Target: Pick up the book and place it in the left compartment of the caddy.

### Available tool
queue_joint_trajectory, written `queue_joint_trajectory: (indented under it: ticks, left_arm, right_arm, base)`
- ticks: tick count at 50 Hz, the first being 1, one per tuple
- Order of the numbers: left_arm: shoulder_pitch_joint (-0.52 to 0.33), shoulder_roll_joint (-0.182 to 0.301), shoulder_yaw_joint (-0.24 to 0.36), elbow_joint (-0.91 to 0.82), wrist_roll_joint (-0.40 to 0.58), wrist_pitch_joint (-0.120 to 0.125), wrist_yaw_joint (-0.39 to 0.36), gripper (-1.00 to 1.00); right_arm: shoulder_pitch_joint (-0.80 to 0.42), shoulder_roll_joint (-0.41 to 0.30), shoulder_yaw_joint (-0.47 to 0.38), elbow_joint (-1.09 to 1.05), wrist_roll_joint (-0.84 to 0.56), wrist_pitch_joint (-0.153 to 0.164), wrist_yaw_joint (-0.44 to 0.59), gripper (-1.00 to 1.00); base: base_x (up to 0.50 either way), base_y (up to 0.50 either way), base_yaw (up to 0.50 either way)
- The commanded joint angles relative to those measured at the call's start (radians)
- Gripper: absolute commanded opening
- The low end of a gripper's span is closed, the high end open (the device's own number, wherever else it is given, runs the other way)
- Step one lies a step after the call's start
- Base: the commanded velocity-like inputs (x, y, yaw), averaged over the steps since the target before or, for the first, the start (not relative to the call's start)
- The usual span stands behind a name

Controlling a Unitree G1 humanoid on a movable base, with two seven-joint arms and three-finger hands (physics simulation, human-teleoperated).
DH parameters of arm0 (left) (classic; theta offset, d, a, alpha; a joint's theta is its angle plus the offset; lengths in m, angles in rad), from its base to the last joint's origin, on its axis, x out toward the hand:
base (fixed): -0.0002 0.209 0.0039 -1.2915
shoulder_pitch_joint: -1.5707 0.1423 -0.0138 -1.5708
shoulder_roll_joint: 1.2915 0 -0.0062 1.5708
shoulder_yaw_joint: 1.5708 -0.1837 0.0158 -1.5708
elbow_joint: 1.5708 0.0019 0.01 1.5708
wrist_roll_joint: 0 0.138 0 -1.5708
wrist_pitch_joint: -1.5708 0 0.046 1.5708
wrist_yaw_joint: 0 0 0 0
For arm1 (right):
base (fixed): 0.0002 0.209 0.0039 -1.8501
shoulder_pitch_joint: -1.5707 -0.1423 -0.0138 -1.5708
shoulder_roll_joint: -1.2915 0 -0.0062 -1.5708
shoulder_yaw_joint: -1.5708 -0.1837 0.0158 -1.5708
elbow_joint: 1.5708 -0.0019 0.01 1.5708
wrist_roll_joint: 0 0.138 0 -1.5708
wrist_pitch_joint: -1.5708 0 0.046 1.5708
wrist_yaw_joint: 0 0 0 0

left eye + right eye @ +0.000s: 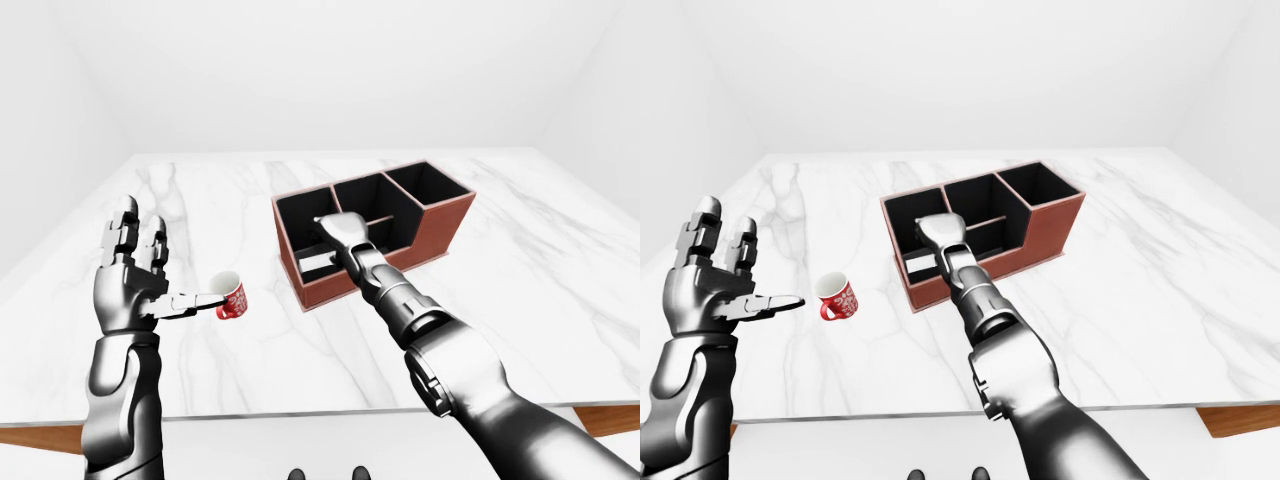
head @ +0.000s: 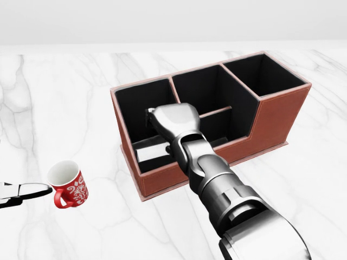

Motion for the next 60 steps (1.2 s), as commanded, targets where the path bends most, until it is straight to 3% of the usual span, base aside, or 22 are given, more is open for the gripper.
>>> queue_joint_trajectory:
  ticks: [1,2,5,6,7,16,23,29,37,46,52,55,60]
  left_arm:
    - [-0.002,0.001,-0.002,0.006,0.001,0.000,0.000,1.00]
    - [-0.001,0.000,-0.002,0.004,0.000,0.000,0.000,1.00]
    - [0.001,0.000,-0.002,0.000,0.000,0.000,0.000,1.00]
    - [0.000,-0.001,-0.004,0.004,0.003,0.000,0.001,1.00]
    - [0.001,-0.001,-0.004,0.002,0.003,0.000,0.001,1.00]
    - [0.007,-0.006,-0.005,-0.007,0.006,0.000,-0.002,1.00]
    - [0.017,-0.010,-0.006,-0.027,0.009,0.000,-0.003,1.00]
    - [0.006,-0.011,-0.015,0.002,0.025,0.000,-0.002,1.00]
    - [0.015,-0.019,-0.029,0.002,0.041,0.000,-0.004,1.00]
    - [0.045,-0.029,-0.011,-0.079,0.032,0.000,-0.008,1.00]
    - [0.058,-0.031,0.009,-0.119,0.015,0.000,-0.023,1.00]
    - [0.077,-0.037,0.027,-0.175,-0.007,0.000,-0.030,1.00]
    - [0.107,-0.054,0.048,-0.255,-0.028,0.000,-0.042,1.00]
  right_arm:
    - [-0.005,-0.004,-0.004,-0.010,0.007,-0.002,0.003,0.19]
    - [-0.013,-0.008,-0.008,-0.015,0.015,-0.002,0.006,0.36]
    - [-0.020,-0.012,-0.005,-0.020,0.021,-0.002,0.005,0.50]
    - [-0.025,-0.015,-0.006,-0.031,0.027,-0.002,0.011,0.87]
    - [-0.027,-0.017,-0.005,-0.036,0.031,-0.001,0.016,1.00]
    - [0.001,-0.063,-0.018,-0.174,0.117,0.037,0.072,1.00]
    - [0.114,-0.103,-0.062,-0.504,0.251,0.124,0.221,1.00]
    - [0.321,-0.119,-0.111,-1.002,0.403,0.124,0.387,1.00]
    - [0.484,-0.134,-0.135,-1.554,0.581,0.124,0.520,1.00]
    - [0.663,-0.125,-0.159,-1.856,0.757,0.124,0.464,1.00]
    - [0.736,-0.111,-0.132,-2.013,0.825,0.124,0.426,1.00]
    - [0.789,-0.088,-0.161,-2.079,0.906,0.124,0.387,1.00]
    - [0.889,-0.108,-0.197,-2.138,0.974,0.124,0.333,1.00]
  base:
    - [0.00,0.00,0.00]
    - [0.00,0.00,0.00]
    - [0.00,0.00,0.00]
    - [0.00,0.00,0.00]
    - [0.00,0.00,0.00]
    - [0.00,0.00,0.00]
    - [0.00,0.00,0.00]
    - [0.00,0.00,0.00]
    - [0.00,0.00,0.00]
    - [0.00,0.00,0.00]
    - [0.00,0.00,0.00]
    - [0.00,0.00,0.00]
    - [0.00,0.00,0.00]
